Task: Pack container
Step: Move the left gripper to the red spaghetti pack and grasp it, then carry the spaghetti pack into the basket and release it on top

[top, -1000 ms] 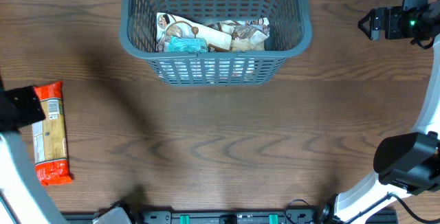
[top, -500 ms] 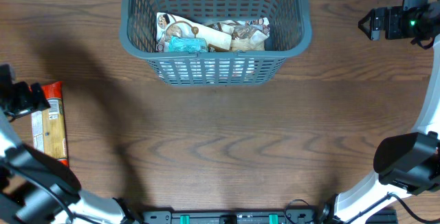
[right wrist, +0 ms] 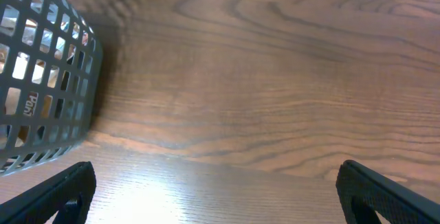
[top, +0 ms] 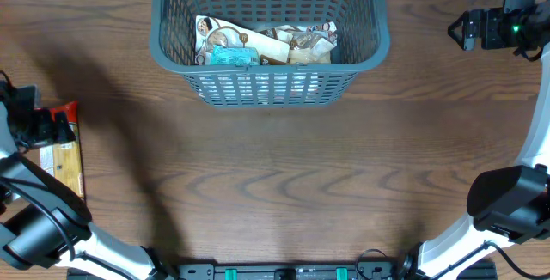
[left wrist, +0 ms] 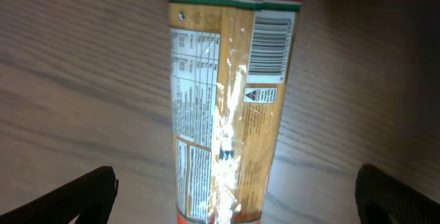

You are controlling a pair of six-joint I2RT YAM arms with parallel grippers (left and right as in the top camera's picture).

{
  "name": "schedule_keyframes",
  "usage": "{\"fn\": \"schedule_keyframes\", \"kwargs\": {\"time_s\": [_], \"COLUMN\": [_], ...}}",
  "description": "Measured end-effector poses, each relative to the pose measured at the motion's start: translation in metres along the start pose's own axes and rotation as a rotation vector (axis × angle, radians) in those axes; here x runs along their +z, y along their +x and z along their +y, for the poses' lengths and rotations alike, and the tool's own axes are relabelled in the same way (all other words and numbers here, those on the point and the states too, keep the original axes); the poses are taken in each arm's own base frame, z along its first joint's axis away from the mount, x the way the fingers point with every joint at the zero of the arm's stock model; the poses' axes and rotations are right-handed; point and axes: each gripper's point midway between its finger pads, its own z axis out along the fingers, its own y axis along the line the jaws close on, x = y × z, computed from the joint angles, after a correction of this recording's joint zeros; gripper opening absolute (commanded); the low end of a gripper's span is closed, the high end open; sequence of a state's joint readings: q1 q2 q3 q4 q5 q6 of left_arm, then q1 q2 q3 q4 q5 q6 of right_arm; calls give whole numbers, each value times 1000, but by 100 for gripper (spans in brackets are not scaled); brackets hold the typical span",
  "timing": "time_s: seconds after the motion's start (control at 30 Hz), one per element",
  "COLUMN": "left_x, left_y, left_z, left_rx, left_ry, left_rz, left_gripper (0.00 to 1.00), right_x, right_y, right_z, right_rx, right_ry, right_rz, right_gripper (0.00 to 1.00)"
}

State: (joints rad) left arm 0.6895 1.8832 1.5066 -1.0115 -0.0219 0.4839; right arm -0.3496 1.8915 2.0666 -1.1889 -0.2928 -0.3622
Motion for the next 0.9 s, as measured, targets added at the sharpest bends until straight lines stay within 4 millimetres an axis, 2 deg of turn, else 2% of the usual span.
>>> {"fn": "schedule_keyframes", "kwargs": {"time_s": [0.23,0.53,0.67,0.87,0.9], "left_x": [33,71,81,81,81], "left_y": [11,27,31,31,31], "left_z": [3,-7,-10,-11,-11], "left_rx": [-6,1,9,9,9], "left_ry": [-4,-4,-5,-8,-8], "left_rz": [-3,-3,-7,-35,-36], "left_gripper": [99,98,99,100,95], "right_x": [0,0,0,0,0], "right_y": [0,1,1,3,3], "right_z": [0,0,0,1,1], "right_rx": [0,4,11,16,16], "right_ry": [0,-1,-2,-4,-4], "right_rz": [0,3,4,11,11], "right_gripper": [99,99,99,96,95]}}
